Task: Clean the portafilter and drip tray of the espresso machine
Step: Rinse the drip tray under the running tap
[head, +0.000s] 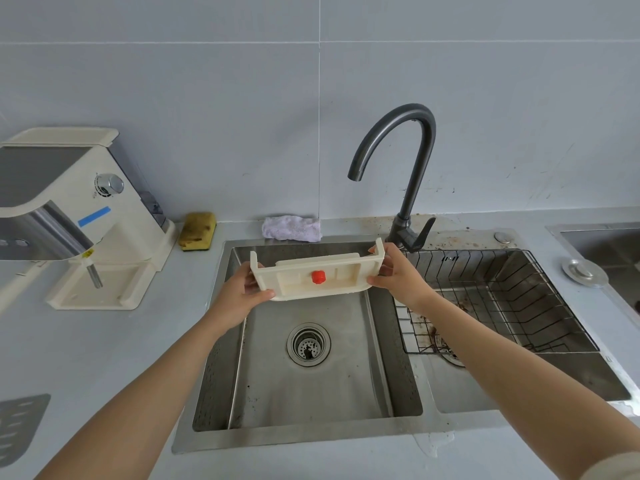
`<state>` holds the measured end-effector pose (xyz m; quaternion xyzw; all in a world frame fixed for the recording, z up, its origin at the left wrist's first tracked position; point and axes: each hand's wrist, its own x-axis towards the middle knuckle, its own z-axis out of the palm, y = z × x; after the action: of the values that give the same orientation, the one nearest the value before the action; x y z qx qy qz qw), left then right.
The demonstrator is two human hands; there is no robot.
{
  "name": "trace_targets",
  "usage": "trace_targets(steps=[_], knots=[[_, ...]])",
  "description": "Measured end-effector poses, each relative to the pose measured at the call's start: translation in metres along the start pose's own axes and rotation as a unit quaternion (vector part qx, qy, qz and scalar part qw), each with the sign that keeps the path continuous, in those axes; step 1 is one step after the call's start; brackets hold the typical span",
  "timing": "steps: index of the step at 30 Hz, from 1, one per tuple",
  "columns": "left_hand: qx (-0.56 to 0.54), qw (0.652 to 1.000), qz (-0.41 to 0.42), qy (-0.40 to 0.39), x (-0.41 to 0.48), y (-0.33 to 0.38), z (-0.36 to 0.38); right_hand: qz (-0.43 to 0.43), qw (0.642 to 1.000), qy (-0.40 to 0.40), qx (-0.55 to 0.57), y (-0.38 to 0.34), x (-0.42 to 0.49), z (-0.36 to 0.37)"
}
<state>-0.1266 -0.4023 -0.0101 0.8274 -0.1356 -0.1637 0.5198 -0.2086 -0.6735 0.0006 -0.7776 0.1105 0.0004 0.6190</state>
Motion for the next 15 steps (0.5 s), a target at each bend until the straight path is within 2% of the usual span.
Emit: trace_targets(steps=[7,11,15], knots=[[-0.003,1.0,-0.016,-0.013,0.0,-0.003,0.001,0.006,1.0,-0.001,0.005,0.002,-0.001,-0.002],[0.001,0.997,-0.041,-0.061,0.001,-0.006,-0.002,0.063,0.998,-0.027,0.016,0.007,0.001,-0.007],[-0.018,0.995,-0.076,-0.069,-0.001,-0.007,-0.002,0.108,0.993,-0.051,-0.021,0.011,0.0,-0.007]])
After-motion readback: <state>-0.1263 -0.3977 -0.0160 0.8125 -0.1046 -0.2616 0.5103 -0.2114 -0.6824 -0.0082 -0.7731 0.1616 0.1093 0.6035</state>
